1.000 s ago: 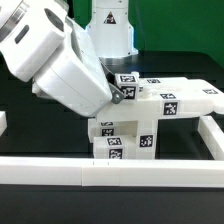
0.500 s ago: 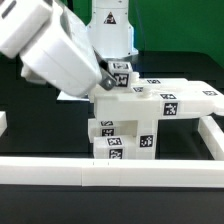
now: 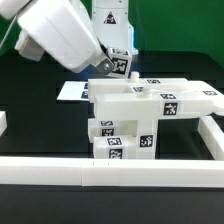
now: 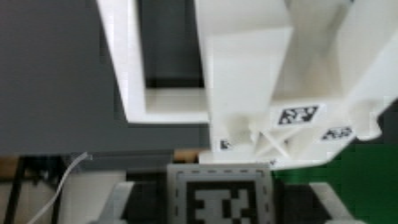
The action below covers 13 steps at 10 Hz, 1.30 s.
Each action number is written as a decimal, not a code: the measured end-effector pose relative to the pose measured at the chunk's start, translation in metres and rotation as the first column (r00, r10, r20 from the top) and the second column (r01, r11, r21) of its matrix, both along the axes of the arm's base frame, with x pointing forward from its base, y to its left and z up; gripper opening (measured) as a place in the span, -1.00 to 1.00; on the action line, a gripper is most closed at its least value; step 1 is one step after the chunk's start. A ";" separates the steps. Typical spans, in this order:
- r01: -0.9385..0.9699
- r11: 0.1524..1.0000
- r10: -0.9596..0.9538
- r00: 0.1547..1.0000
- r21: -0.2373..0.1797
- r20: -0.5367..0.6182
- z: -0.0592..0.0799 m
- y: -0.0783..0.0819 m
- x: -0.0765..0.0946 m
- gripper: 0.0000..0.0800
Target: Assemble chair
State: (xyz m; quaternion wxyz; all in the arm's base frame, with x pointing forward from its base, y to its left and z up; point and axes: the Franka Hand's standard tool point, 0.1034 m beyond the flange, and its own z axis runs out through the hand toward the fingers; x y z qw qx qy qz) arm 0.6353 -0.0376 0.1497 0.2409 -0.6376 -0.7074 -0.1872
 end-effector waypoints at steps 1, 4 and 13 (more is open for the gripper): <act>-0.011 0.999 0.012 1.000 -0.041 0.016 0.002 0.002 0.002 -0.30; 0.007 0.974 0.019 0.994 -0.225 0.112 0.016 0.011 -0.004 -0.30; 0.051 0.805 0.179 0.929 -0.591 0.323 0.016 0.051 -0.005 -0.30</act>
Offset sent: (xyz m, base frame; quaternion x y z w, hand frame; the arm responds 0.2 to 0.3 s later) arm -0.0255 0.0089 0.0152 -0.0325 -0.1278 -0.0242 0.9910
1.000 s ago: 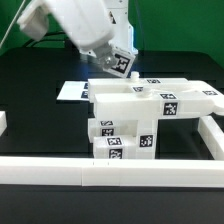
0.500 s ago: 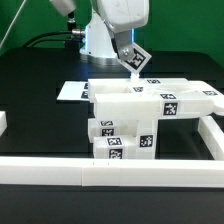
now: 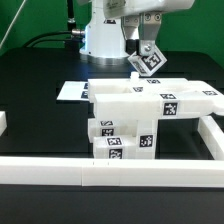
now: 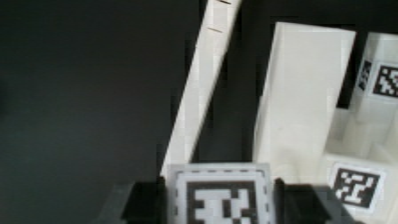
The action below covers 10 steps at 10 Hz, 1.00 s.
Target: Assemble chair
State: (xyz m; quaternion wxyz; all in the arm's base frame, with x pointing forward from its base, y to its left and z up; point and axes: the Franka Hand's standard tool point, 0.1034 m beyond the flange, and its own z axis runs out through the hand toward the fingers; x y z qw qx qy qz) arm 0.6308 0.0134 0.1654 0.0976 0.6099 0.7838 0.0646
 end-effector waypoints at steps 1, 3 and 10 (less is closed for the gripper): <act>0.010 1.000 -0.010 1.000 -0.029 0.013 0.000 0.011 0.000 -0.30; -0.006 0.998 0.008 0.999 -0.069 0.035 -0.001 0.023 0.000 -0.30; -0.275 0.951 0.288 0.954 -0.144 0.077 -0.008 0.007 -0.002 -0.30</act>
Offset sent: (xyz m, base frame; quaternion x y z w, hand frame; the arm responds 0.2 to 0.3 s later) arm -0.0055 -0.0182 -0.0090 -0.0644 -0.0458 -0.2057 0.9754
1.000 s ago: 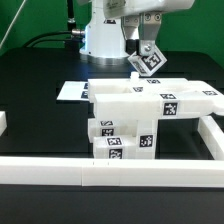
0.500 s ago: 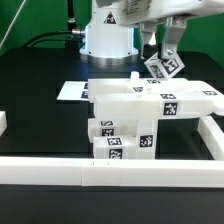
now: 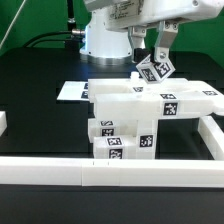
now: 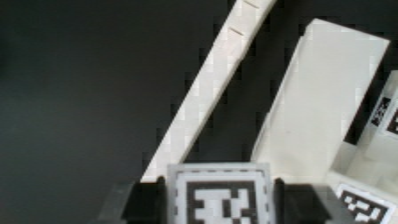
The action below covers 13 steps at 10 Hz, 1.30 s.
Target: Assemble chair
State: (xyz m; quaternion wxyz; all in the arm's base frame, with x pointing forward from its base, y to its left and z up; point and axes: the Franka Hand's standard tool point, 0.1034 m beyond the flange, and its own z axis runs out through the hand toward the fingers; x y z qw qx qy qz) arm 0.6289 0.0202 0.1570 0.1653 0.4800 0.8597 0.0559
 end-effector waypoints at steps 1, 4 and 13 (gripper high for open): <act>-0.235 0.967 0.240 0.970 -0.093 0.041 0.003 -0.006 0.002 -0.30; -0.260 0.963 0.269 0.949 -0.074 0.166 0.008 0.016 0.002 -0.30; -0.329 0.916 0.382 0.889 -0.229 0.253 0.062 -0.002 0.024 -0.30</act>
Offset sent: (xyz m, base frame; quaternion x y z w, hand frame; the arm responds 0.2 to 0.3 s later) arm 0.0000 0.0000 0.0000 0.0000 -0.1296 0.0000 0.9916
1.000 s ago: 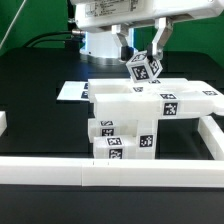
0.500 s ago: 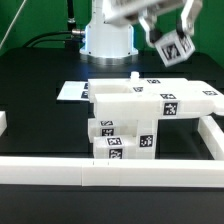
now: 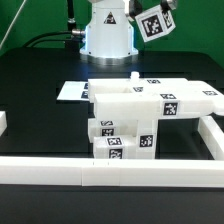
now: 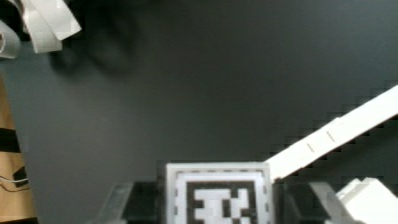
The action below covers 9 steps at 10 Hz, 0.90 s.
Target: Assemble chair
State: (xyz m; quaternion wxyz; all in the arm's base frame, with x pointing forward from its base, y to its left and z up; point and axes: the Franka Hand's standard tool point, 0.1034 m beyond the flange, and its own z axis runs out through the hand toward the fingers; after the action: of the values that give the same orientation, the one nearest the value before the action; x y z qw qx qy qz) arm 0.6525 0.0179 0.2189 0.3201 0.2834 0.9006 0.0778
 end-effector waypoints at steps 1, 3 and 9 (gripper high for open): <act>0.000 1.000 0.000 1.000 0.000 -0.002 -0.001 0.000 0.000 -0.30; -0.005 1.000 0.005 1.000 0.002 -0.010 -0.006 -0.002 -0.005 -0.30; -0.022 1.000 0.023 0.999 0.021 -0.037 -0.025 -0.001 -0.020 -0.30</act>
Offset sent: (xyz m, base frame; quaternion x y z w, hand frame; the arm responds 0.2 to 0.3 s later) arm -0.0337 0.0054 -0.0265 0.0007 0.0045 0.0787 0.9969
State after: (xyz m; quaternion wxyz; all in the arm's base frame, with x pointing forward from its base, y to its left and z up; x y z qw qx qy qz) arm 0.6320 0.0171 0.1940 0.2994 0.2780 0.9087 0.0852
